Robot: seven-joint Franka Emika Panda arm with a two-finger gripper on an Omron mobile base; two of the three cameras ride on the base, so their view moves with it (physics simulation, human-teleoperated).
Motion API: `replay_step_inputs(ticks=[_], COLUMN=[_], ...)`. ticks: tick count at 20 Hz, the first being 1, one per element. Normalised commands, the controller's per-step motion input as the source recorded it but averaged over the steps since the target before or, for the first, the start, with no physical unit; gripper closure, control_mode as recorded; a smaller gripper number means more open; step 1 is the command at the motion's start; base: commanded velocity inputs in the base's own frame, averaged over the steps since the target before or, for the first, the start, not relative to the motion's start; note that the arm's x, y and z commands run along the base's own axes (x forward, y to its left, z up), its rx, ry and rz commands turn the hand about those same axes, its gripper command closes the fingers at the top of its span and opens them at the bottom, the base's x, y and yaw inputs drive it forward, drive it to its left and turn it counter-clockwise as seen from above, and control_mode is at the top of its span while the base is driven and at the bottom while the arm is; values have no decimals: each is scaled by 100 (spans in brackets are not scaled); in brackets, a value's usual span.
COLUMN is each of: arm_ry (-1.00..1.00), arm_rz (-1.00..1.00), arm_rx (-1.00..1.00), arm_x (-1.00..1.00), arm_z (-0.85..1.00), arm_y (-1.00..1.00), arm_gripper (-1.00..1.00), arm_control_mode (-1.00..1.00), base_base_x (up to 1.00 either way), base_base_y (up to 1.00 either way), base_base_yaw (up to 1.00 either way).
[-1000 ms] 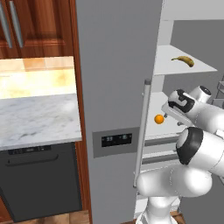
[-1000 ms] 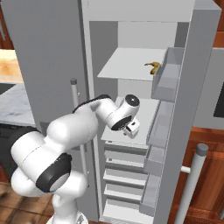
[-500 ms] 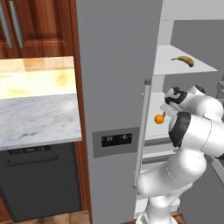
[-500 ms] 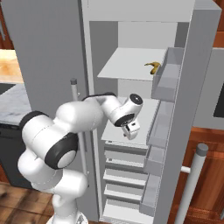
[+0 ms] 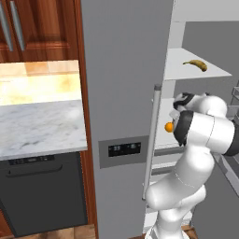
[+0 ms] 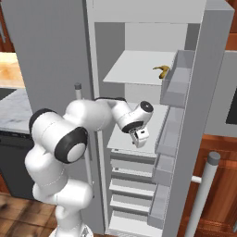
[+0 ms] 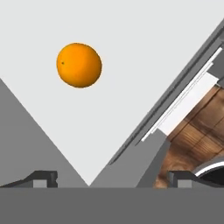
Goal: Pick the banana and orange from the fridge and place them inside the tupperware on the counter.
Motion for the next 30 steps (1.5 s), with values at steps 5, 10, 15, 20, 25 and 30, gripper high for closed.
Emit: replay_step_inputs(ticks=[5,10,15,20,25,30], arm_ry=[1,0,0,0,0,0], arm_rz=[-5,-1,-1,0,0,0], arm_rx=[0,0,0,0,2,9], arm_x=[35,27,26,26,24,17], arm_z=[-7,-6,-14,-15,-13,-8], arm_y=[0,-1,0,-5,-8,-11], arm_gripper=[-100,-100,-100,-100,-100,-100], arm_control_mode=[-100,-100,-100,-100,-100,-100], base_base_x=[0,0,0,0,0,0], base_base_y=[0,0,0,0,0,0], base_base_yaw=[0,0,0,0,0,0])
